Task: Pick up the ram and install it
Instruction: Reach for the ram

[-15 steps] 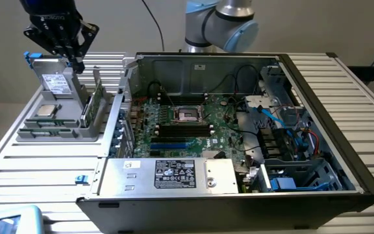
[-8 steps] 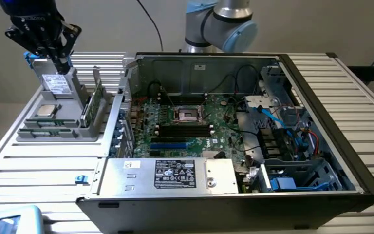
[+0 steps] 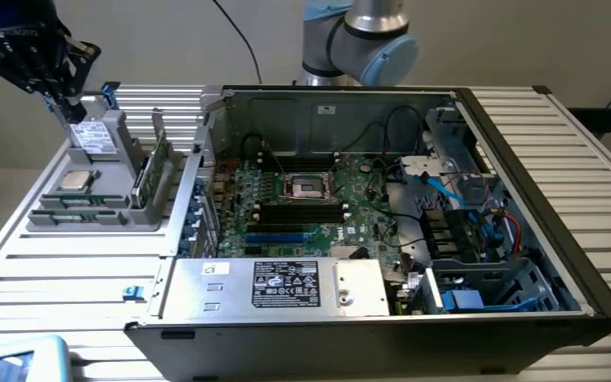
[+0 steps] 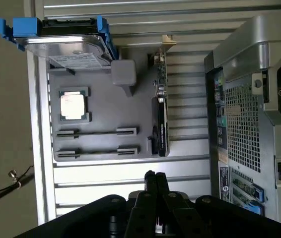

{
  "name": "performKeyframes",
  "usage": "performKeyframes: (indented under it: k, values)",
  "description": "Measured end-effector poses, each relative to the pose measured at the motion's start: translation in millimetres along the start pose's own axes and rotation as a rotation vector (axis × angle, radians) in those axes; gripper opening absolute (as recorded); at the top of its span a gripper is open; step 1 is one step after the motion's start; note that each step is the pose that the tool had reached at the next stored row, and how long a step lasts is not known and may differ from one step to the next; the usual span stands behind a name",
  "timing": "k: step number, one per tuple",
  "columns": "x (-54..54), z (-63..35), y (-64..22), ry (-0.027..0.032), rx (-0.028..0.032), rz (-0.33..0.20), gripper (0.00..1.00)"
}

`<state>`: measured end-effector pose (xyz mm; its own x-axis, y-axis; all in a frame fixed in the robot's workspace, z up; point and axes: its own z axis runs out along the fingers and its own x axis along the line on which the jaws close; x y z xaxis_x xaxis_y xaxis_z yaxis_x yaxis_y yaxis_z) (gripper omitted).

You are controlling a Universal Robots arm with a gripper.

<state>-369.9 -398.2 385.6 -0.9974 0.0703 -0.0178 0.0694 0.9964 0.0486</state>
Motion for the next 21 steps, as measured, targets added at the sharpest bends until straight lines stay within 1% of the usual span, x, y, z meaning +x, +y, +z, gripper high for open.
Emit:
performKeyframes:
  k: [8, 14, 15, 21]
  values:
    - [36.7, 0.3, -2.6, 0.0022, 0.0001, -0.001, 0.11]
    - [62.9, 0.0, -4.4, 0.0024, 0.0002, -0.001, 0.11]
    - [64.5, 0.1, -4.4, 0.0024, 0.0001, -0.001, 0.11]
    - [64.6, 0.2, -3.9, 0.0025, 0.0003, -0.001, 0.11]
